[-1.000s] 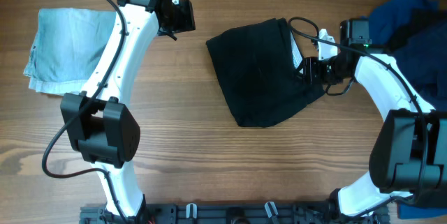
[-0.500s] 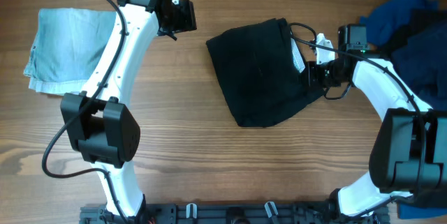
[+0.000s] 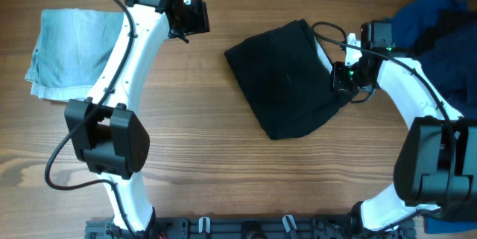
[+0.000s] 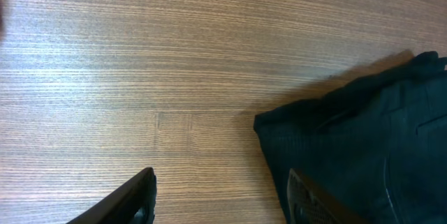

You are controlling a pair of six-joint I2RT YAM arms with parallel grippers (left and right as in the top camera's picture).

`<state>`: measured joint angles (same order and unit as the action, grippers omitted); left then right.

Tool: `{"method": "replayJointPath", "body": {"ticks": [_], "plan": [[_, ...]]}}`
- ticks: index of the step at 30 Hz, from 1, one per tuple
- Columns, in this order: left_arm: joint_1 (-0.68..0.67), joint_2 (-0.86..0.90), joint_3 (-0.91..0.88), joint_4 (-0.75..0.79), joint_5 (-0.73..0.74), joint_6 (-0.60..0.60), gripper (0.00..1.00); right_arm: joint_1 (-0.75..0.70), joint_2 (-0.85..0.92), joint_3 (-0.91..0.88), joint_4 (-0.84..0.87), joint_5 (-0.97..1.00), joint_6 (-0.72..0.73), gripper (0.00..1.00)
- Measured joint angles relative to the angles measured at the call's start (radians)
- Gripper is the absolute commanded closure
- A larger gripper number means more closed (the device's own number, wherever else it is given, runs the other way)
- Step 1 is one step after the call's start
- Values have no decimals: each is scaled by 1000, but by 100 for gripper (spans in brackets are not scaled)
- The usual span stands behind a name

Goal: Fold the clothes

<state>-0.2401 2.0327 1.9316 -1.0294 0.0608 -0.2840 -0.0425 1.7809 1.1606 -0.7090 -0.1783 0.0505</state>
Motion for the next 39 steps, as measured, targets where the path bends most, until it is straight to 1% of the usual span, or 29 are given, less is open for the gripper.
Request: {"method": "replayJointPath", "body": {"ticks": [3, 9, 12, 14, 15, 16, 17, 18, 19, 20, 21, 22, 23, 24, 25, 27, 28, 30, 32, 36, 39], "plan": [[0, 0, 0, 0, 0, 0, 40, 2, 0, -55, 69, 59, 75, 96], [0, 0, 0, 0, 0, 0, 40, 3, 0, -85, 87, 237, 248, 95], [0, 0, 0, 0, 0, 0, 39, 3, 0, -85, 99, 265, 295, 90], [0, 0, 0, 11, 0, 5, 31, 3, 0, -78, 76, 273, 304, 83], [0, 0, 0, 23, 0, 18, 30, 2, 0, -62, 36, 275, 304, 75], [0, 0, 0, 36, 0, 31, 29, 2, 0, -37, -10, 278, 304, 61], [1, 0, 0, 49, 0, 40, 29, 3, -2, -3, -50, 282, 310, 51], [2, 0, 0, 59, 0, 51, 29, 3, -11, 41, -88, 286, 309, 47], [3, 0, 0, 66, 4, 58, 31, 2, -26, 74, -114, 288, 312, 47], [5, 0, 0, 74, 13, 63, 36, 2, -53, 108, -130, 288, 310, 50], [6, 0, 0, 85, 27, 68, 39, 2, -82, 128, -132, 279, 300, 59], [6, 0, 0, 98, 48, 71, 43, 2, -115, 145, -132, 256, 285, 80], [6, 1, 0, 116, 80, 77, 50, 2, -150, 158, -137, 211, 255, 91], [6, 3, 0, 130, 110, 77, 55, 2, -164, 162, -143, 179, 236, 96], [5, 5, 0, 144, 137, 83, 70, 2, -176, 166, -166, 84, 205, 96], [-3, 28, 0, 182, 224, 87, 87, 2, -169, 155, -177, 19, 183, 96], [-11, 43, 0, 203, 254, 85, 92, 2, -167, 138, -171, 5, 177, 96], [-41, 88, 1, 237, 300, 89, 96, 2, -158, 77, -142, 2, 177, 96], [-76, 138, 1, 272, 325, 89, 96, 2, -136, 9, -112, 19, 190, 96], [-146, 237, 1, 335, 357, 89, 96, 2, -90, -139, 38, 110, 222, 96], [-186, 283, 1, 364, 367, 90, 96, 2, -82, -219, 151, 135, 241, 96]]}}
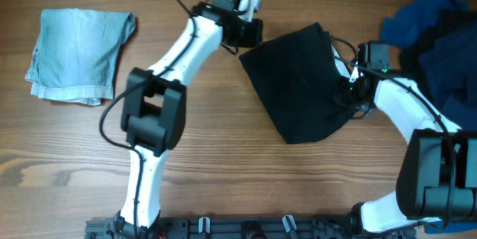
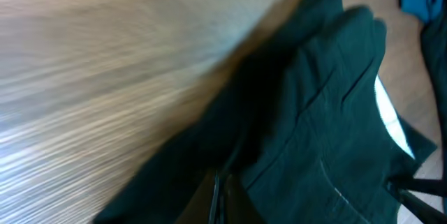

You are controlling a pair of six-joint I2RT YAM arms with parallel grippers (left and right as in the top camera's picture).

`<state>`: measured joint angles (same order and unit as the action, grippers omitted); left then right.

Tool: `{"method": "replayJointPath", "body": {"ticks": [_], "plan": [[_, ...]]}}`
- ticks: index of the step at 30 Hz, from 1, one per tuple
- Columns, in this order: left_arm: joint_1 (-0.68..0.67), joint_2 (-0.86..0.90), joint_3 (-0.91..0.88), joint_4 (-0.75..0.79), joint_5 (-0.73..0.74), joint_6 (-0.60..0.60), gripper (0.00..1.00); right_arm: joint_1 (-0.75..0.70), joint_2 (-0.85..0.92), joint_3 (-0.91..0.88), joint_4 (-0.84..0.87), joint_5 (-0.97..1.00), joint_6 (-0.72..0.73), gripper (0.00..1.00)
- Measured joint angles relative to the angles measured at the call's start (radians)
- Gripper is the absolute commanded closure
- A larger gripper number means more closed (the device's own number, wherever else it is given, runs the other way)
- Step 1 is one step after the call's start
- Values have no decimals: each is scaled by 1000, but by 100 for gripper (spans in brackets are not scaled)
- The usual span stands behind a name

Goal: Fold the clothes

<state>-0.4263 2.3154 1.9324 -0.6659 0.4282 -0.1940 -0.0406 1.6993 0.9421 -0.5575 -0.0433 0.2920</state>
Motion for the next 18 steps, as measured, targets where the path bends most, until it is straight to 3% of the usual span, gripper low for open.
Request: {"method": "replayJointPath", "body": {"ticks": [4, 8, 10, 18], "plan": [[-32, 30, 0, 4, -21, 11, 95, 0, -2, -84, 126, 8, 31, 96], [-31, 31, 0, -4, -103, 17, 93, 1, -11, -102, 153, 8, 60, 96], [-27, 31, 0, -7, -137, 17, 96, 1, -11, -102, 153, 9, 65, 96], [26, 20, 7, -2, -177, 33, 92, 0, -94, 2, -8, -20, 19, 96]]}}
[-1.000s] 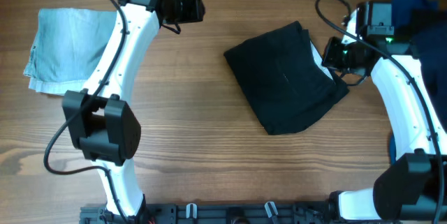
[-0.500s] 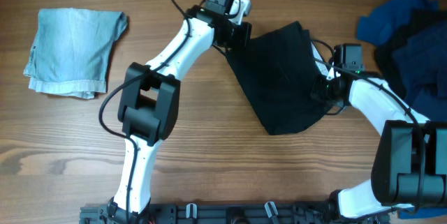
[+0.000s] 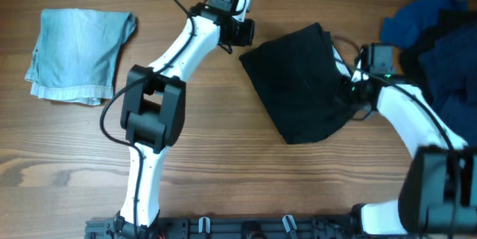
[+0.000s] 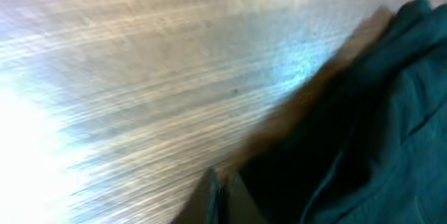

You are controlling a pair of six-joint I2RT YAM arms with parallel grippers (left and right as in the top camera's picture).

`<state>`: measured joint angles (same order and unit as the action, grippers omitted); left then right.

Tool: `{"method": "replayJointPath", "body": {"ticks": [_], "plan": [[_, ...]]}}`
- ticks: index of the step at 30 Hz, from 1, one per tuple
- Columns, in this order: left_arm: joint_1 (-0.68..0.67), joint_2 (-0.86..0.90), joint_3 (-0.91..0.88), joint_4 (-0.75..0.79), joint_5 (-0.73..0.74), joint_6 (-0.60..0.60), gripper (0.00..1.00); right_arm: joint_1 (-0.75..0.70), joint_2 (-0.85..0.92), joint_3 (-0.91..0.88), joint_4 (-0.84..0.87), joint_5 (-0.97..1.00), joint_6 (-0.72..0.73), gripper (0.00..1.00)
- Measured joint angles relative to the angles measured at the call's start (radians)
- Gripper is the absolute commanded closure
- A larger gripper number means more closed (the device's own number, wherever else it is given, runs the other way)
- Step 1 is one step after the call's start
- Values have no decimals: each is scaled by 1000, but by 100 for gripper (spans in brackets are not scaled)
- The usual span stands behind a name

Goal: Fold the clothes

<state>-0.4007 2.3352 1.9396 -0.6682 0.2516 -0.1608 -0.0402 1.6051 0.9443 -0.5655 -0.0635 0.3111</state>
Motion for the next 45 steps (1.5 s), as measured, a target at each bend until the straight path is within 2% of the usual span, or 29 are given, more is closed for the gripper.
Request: {"method": "replayJointPath", "body": {"ticks": [4, 7, 16, 18, 23, 26, 29, 31, 32, 36, 39, 45], "plan": [[9, -44, 13, 4, 51, 37, 95, 0, -119, 58, -12, -3, -1, 96], [-8, -51, 24, 19, 112, 71, 94, 0, -122, 55, -29, 27, 10, 96], [-68, 61, 24, 46, 166, 108, 92, -1, 63, -55, 71, 143, 46, 96], [-68, 84, 24, 31, 158, 108, 95, 2, 109, -52, 104, 155, 60, 96], [-68, 93, 24, -1, 133, 120, 95, 1, 130, -39, 139, 153, 85, 96], [-68, 92, 24, -5, 128, 134, 93, 1, 134, -3, 85, 150, 77, 96], [-68, 58, 24, -18, 116, 144, 88, 0, 119, 98, -26, 150, 32, 89], [-66, -7, 24, -61, 111, 149, 86, 0, 63, 173, -91, 150, 20, 87], [-64, -61, 24, -89, 100, 149, 82, 0, 26, 208, -124, 138, 16, 88], [-63, -170, 32, -117, 11, 153, 79, -1, -61, 242, -225, 8, 12, 88], [-57, -152, 35, -113, -63, 153, 78, -1, -60, 228, -265, -71, 12, 88], [-48, -12, 35, -105, -102, 153, 80, -1, -60, 173, -265, -106, 8, 87]]}}
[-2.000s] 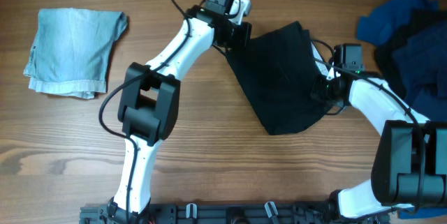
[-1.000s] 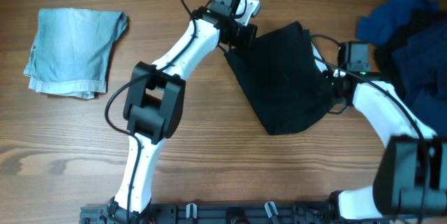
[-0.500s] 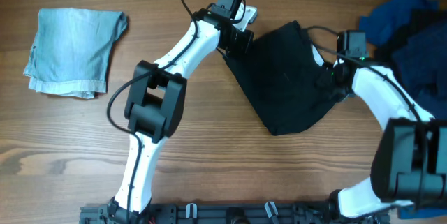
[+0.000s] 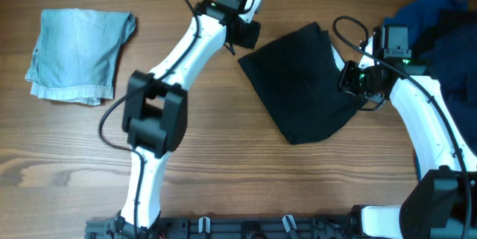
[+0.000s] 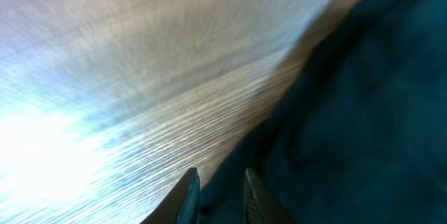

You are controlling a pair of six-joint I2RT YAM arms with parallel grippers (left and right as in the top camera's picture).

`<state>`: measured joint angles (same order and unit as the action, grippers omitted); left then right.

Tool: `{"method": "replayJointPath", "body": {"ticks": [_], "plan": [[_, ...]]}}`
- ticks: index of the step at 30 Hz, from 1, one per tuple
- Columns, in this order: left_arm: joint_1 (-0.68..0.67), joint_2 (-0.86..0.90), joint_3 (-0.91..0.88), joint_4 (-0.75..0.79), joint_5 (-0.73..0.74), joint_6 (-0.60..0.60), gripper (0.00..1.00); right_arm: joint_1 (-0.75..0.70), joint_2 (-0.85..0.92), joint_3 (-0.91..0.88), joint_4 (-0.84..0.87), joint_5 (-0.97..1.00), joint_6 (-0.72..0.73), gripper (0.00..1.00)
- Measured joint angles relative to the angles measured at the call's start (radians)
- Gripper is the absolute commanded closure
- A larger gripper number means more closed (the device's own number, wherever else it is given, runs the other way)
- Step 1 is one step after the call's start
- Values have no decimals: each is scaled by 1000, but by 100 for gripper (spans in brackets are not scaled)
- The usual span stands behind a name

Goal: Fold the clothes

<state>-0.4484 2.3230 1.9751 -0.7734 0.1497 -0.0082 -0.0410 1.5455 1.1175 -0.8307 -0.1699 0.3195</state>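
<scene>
A black garment [image 4: 298, 83] lies crumpled in the middle of the wooden table, and it fills the right side of the left wrist view [image 5: 363, 112]. My left gripper [image 4: 242, 36] is at the garment's upper-left corner. Its jaws [image 5: 220, 195] stand narrowly open, with the dark cloth edge showing in the gap between them. My right gripper [image 4: 356, 83] rests on the garment's right edge. Its fingers are too small and dark in the overhead view to read.
A folded light-blue denim piece [image 4: 78, 53] lies at the far left. A pile of dark blue clothes [image 4: 440, 23] sits at the right edge behind my right arm. Bare wood [image 4: 223, 157] runs along the front of the table.
My left gripper's jaws were together at the garment's corner and now stand slightly apart. My right wrist has shifted up and to the right. The garment lies much as it did.
My left gripper was first open over bare wood left of the garment, with my right gripper at the garment's right edge. Then the garment lay a little further right and my left gripper was shut at its upper-left corner. Now those jaws are slightly apart.
</scene>
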Motion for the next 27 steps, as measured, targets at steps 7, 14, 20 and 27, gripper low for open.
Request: {"method": "replayJointPath", "body": {"ticks": [7, 14, 20, 27], "plan": [[0, 74, -2, -50, -4, -15, 81, 0, 0, -5, 0, -10, -3, 71], [-11, 74, -1, -381, 88, -81, 70, 0, 0, -5, 2, -5, -7, 67], [-57, 74, -1, -613, 288, -101, 85, 0, 0, -5, 7, -5, -7, 63], [-71, 36, -1, -690, 312, -173, 46, 0, 0, -5, 8, 3, -21, 21]]}}
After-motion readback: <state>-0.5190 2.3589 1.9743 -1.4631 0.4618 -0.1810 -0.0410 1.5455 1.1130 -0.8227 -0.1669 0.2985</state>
